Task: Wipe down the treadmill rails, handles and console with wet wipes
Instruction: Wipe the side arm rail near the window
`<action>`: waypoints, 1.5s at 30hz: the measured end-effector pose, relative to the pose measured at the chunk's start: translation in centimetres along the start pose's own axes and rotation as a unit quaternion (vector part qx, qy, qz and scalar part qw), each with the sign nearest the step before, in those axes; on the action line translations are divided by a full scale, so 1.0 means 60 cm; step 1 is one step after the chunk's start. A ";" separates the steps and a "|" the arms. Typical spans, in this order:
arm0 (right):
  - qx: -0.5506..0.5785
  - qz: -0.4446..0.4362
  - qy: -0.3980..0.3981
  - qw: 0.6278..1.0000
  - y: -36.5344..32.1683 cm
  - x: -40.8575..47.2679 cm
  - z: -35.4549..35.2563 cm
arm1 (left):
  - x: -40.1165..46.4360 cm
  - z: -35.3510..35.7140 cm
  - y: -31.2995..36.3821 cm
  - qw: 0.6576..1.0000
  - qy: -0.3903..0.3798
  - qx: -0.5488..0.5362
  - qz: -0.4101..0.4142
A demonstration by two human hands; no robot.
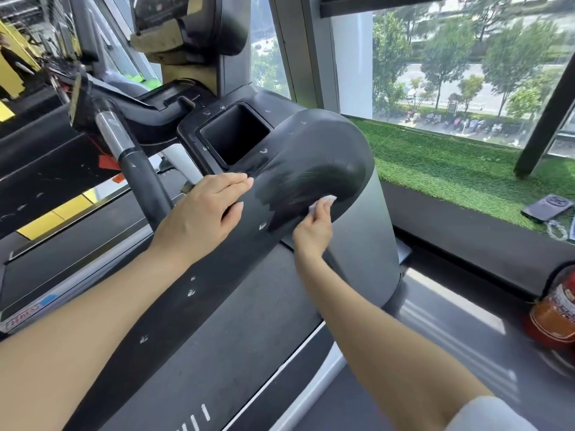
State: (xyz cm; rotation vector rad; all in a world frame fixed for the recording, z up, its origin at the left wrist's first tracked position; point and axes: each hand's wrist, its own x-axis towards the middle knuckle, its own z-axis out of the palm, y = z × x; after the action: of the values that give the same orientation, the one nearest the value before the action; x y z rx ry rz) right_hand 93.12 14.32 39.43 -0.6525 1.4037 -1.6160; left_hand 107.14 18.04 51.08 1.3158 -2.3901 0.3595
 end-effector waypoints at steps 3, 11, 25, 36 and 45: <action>0.020 -0.030 -0.041 0.999 0.001 -0.088 0.011 | -0.001 0.000 0.001 1.000 -0.001 0.002 0.003; 0.009 -0.040 0.013 0.999 -0.005 0.049 -0.010 | 0.001 -0.004 0.001 1.000 -0.002 0.003 0.000; -0.015 -0.259 -0.128 0.957 -0.007 -0.099 0.005 | 0.000 -0.016 0.003 0.999 -0.032 -0.037 -0.014; -0.042 -0.263 -0.044 0.963 -0.041 -0.071 0.025 | -0.029 -0.026 -0.017 0.998 -0.033 -0.052 -0.011; -0.095 -0.200 0.010 0.975 -0.105 0.040 0.012 | -0.029 -0.026 -0.021 0.998 -0.028 -0.060 -0.008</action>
State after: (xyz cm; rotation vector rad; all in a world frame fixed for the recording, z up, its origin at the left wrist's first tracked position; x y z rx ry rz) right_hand 90.84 11.77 45.25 -1.0903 1.5237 -1.8106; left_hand 109.37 19.33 51.72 1.3044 -2.4052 0.1730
